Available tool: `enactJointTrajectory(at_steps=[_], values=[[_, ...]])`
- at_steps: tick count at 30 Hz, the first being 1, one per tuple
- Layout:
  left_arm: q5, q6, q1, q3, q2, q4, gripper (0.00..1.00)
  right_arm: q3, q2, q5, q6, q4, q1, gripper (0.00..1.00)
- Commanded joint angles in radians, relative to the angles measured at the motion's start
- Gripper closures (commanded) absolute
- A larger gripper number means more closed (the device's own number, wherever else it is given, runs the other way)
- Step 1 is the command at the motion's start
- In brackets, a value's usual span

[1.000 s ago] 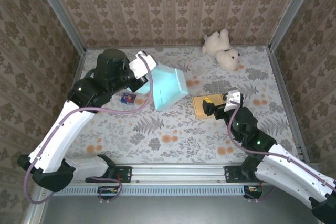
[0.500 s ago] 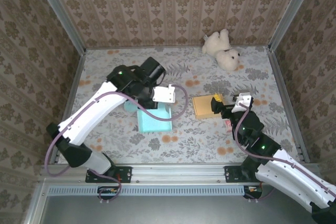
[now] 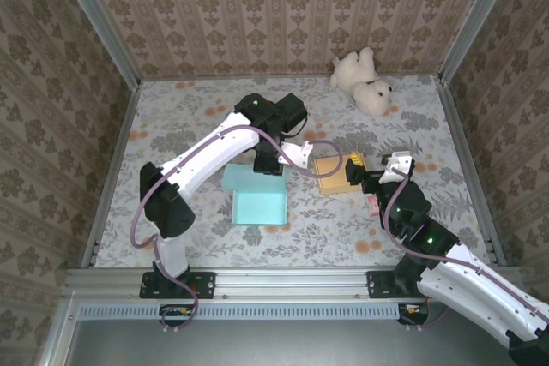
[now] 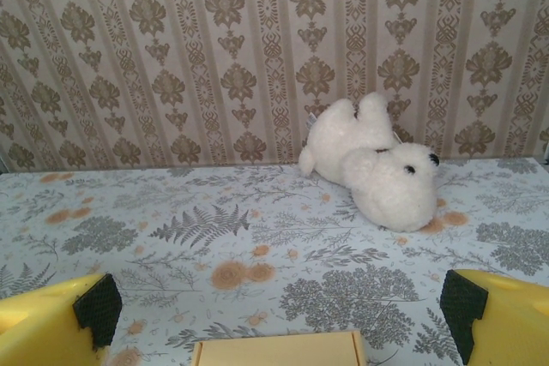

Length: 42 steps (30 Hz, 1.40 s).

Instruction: Fold the paper box

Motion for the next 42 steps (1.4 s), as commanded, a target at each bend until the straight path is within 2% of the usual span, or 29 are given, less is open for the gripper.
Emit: enactJointTrajectory(at_steps=[1, 3, 5, 8, 12, 14, 17, 19, 21, 22, 24, 26, 27, 29, 34, 37, 40, 42], values=[[0.023, 0.007, -0.002, 0.062, 0.036, -0.023, 1.00, -0.008, -0.002, 0.010, 0.021, 0.002, -0.005, 0.02], [0.017, 0.006, 0.004, 0.077, 0.060, -0.004, 0.94, -0.011, 0.001, 0.007, 0.023, 0.005, -0.006, 0.02], [0.011, 0.007, 0.010, 0.091, 0.075, 0.020, 0.79, -0.011, 0.008, 0.007, 0.024, 0.010, -0.006, 0.02], [0.026, 0.014, 0.022, 0.094, 0.064, 0.057, 0.65, -0.008, 0.022, 0.002, 0.024, 0.009, -0.006, 0.02], [0.061, 0.011, 0.040, 0.021, -0.032, 0.151, 0.47, -0.005, 0.036, -0.008, 0.027, 0.010, -0.008, 0.02], [0.085, -0.019, 0.059, -0.073, -0.122, 0.253, 0.45, -0.005, 0.041, -0.014, 0.027, 0.011, -0.008, 0.02], [0.083, -0.176, 0.112, -0.338, -0.326, 0.609, 0.44, 0.000, 0.053, -0.022, 0.027, 0.011, -0.009, 0.03], [0.119, -0.354, 0.150, -0.568, -0.495, 0.904, 0.42, 0.003, 0.065, -0.028, 0.027, 0.011, -0.010, 0.03], [0.115, -0.538, 0.152, -0.780, -0.630, 1.175, 0.40, 0.005, 0.081, -0.034, 0.022, 0.011, -0.011, 0.03], [0.097, -0.625, 0.145, -0.883, -0.691, 1.310, 0.36, 0.006, 0.093, -0.040, 0.019, 0.013, -0.013, 0.03], [-0.005, -0.815, 0.125, -1.036, -0.777, 1.461, 0.36, 0.013, 0.115, -0.054, 0.010, 0.012, -0.014, 0.03], [-0.141, -1.016, 0.125, -1.140, -0.840, 1.480, 0.34, 0.023, 0.136, -0.073, 0.003, 0.008, -0.014, 0.03], [-0.198, -1.109, 0.129, -1.175, -0.866, 1.436, 0.33, 0.024, 0.147, -0.083, 0.002, 0.008, -0.014, 0.03], [-0.265, -1.217, 0.138, -1.225, -0.915, 1.349, 0.34, 0.024, 0.165, -0.095, 0.007, 0.014, -0.014, 0.03], [-0.247, -1.246, 0.139, -1.389, -1.090, 1.318, 0.34, 0.032, 0.226, -0.135, 0.015, 0.032, -0.016, 0.03], [-0.289, -1.259, 0.141, -1.467, -1.202, 1.299, 0.31, 0.042, 0.274, -0.168, 0.026, 0.040, -0.016, 0.03], [-0.362, -1.252, 0.145, -1.532, -1.257, 1.282, 0.30, 0.050, 0.318, -0.196, 0.064, 0.040, -0.014, 0.04], [-0.367, -1.247, 0.149, -1.572, -1.269, 1.302, 0.29, 0.055, 0.335, -0.215, 0.103, 0.028, -0.014, 0.05]])
